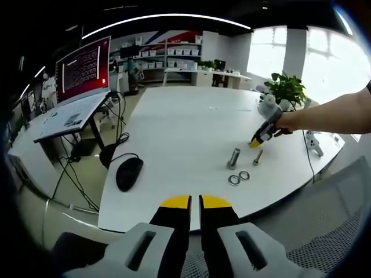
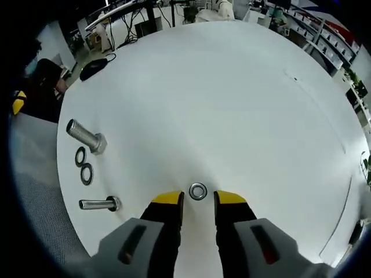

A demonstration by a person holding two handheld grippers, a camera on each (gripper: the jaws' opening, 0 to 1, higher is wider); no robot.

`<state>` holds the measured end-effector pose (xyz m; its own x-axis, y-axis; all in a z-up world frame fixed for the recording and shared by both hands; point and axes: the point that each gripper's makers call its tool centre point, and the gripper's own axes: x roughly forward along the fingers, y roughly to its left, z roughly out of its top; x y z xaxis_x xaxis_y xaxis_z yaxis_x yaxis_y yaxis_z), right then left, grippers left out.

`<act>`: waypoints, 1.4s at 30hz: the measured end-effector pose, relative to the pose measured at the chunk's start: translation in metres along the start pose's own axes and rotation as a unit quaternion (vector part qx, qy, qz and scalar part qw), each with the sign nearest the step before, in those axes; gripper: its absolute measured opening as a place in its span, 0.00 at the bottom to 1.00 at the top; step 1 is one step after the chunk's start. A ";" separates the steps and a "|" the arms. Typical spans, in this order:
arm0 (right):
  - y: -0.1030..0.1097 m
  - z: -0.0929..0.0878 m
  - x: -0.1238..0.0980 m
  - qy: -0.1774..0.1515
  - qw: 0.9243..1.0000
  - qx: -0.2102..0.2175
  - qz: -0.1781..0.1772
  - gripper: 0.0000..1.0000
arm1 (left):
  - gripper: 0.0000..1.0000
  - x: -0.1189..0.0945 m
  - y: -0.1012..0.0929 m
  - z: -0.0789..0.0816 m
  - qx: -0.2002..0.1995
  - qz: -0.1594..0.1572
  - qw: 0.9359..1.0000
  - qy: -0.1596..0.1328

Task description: Place the washer onto the threaded stud by aligning its center hole with the stud, sliding it down to the base, and recovering from edge contact or off-axis alignment until the washer reaches the visible bottom stop.

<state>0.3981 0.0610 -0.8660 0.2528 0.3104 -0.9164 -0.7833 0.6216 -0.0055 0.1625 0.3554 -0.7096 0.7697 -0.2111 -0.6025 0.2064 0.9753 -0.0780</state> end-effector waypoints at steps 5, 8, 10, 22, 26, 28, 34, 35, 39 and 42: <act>0.000 0.003 0.003 0.002 1.000 -0.013 -0.003 0.16 | 0.02 0.000 0.000 0.000 0.001 -0.001 1.000 0.000; 0.000 0.003 0.004 0.011 0.999 -0.028 -0.011 0.15 | 0.02 0.000 0.000 0.000 0.000 -0.001 1.000 0.000; 0.000 0.002 0.004 0.012 0.999 -0.026 -0.015 0.15 | 0.02 0.000 -0.001 0.000 0.000 -0.002 1.000 -0.001; 0.028 -0.019 -0.007 0.016 0.999 -0.036 -0.002 0.15 | 0.02 -0.001 -0.003 0.002 0.003 -0.008 1.000 -0.007; 0.039 -0.030 -0.012 0.025 0.999 -0.043 0.006 0.15 | 0.02 -0.001 -0.004 0.002 0.004 -0.011 1.000 -0.009; 0.046 -0.036 -0.015 0.036 0.998 -0.054 0.009 0.15 | 0.02 -0.001 -0.004 0.002 0.004 -0.013 1.000 -0.010; 0.065 -0.053 -0.022 0.074 0.992 -0.101 0.021 0.15 | 0.02 -0.001 -0.006 0.004 0.006 -0.018 1.000 -0.016; 0.068 -0.056 -0.023 0.081 0.990 -0.110 0.023 0.15 | 0.02 -0.001 -0.006 0.004 0.006 -0.019 1.000 -0.016; 0.081 -0.067 -0.026 0.102 0.986 -0.133 0.027 0.15 | 0.03 -0.001 -0.006 0.005 0.007 -0.021 1.000 -0.019; 0.092 -0.074 -0.030 0.104 0.985 -0.132 0.035 0.15 | 0.03 -0.002 -0.007 0.006 0.006 -0.022 0.999 -0.022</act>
<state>0.2763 0.0562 -0.8686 0.0925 0.1747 -0.9803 -0.9218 0.3873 -0.0180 0.1632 0.3489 -0.7034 0.7855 -0.2569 -0.5630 0.2482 0.9642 -0.0938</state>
